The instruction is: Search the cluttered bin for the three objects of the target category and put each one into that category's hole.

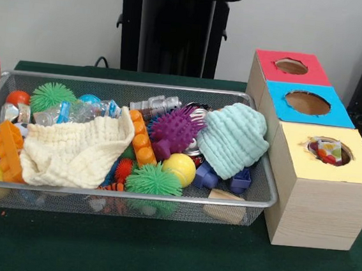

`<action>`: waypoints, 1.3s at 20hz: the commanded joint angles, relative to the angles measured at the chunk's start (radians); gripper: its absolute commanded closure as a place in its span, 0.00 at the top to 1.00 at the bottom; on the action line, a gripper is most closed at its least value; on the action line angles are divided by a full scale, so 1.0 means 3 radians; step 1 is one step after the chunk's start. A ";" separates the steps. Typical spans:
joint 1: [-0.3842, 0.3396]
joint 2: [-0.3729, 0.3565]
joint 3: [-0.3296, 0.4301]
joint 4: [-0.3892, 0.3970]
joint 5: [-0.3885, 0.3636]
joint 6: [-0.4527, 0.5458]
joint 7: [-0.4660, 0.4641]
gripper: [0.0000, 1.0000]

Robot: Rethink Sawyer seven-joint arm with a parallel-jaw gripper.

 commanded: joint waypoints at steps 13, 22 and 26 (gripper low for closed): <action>0.0394 -0.0246 -0.0216 0.0027 0.0299 0.0220 0.0572 1.00; 0.0469 -0.0401 -0.0308 0.0175 0.0553 0.0193 0.0586 1.00; 0.0469 -0.0039 -0.0352 -0.0029 0.0507 -0.0040 0.0590 1.00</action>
